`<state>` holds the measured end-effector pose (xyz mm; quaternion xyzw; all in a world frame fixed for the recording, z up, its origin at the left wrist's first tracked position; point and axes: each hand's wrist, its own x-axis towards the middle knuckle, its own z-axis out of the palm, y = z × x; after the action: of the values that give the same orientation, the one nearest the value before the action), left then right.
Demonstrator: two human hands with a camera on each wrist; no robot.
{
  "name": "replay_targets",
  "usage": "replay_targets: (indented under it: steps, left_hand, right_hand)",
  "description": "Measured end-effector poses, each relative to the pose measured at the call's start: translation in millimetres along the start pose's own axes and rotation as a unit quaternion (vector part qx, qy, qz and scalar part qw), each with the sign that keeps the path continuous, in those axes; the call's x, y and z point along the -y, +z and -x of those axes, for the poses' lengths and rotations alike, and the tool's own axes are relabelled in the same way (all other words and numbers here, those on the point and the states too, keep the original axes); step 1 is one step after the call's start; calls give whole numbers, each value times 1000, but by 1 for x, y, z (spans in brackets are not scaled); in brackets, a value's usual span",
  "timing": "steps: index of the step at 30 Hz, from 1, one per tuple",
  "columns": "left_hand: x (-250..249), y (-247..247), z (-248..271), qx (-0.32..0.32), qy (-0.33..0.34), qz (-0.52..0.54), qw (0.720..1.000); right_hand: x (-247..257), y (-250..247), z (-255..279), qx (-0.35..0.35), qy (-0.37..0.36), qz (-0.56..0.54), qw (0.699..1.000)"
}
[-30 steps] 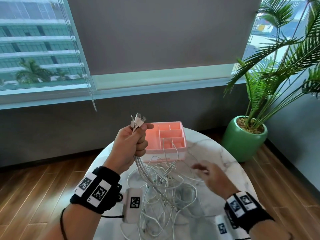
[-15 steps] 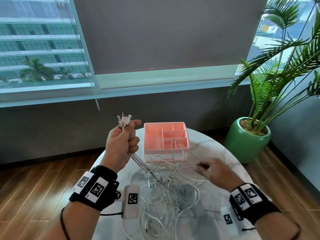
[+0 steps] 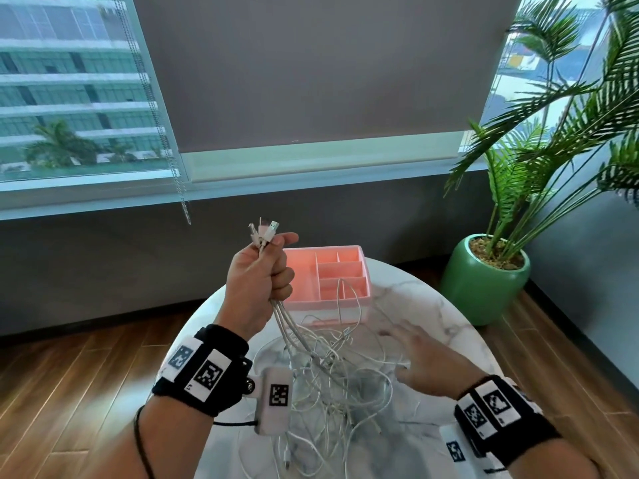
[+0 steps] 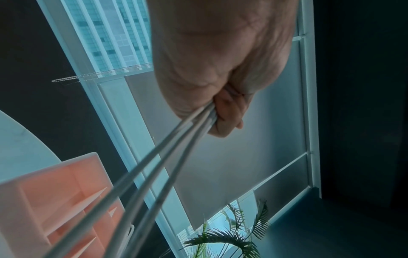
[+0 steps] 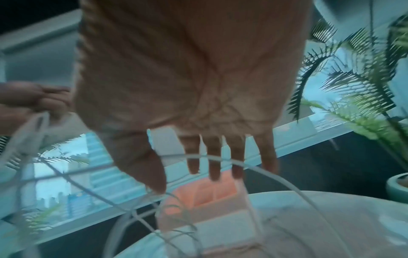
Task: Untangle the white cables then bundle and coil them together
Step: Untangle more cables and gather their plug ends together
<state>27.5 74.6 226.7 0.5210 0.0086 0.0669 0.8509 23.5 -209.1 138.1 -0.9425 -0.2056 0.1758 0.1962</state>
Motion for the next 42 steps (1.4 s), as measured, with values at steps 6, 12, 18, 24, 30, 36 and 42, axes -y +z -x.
replay_targets:
  steps: [6,12,18,24,30,36,42]
  left_hand:
    - [-2,8,3,8,3,17,1000]
    - [-17,-1,-1,-3,35,58,998]
    - [-35,-28,-4,-22,70,79,994]
    - [-43,-43,-6,-37,84,90,992]
    - [-36,-45,-8,-39,73,96,992]
    - [-31,-38,-12,-36,63,91,993]
    - [-24,-37,-17,-48,62,82,994]
  right_hand:
    - [80,12,-7,-52,-199,-131,970]
    - [94,45,-25,4,-152,-88,984]
    - [38,32,-39,-86,-109,-14,990]
    - [-11,-1,-39,-189,-22,-70,979]
    - [-37,-59,-25,-349,-41,-171,921]
    - [-78,-74,-7,-374,50,-142,915]
    - [-110,-79,22,-443,135,-169,870]
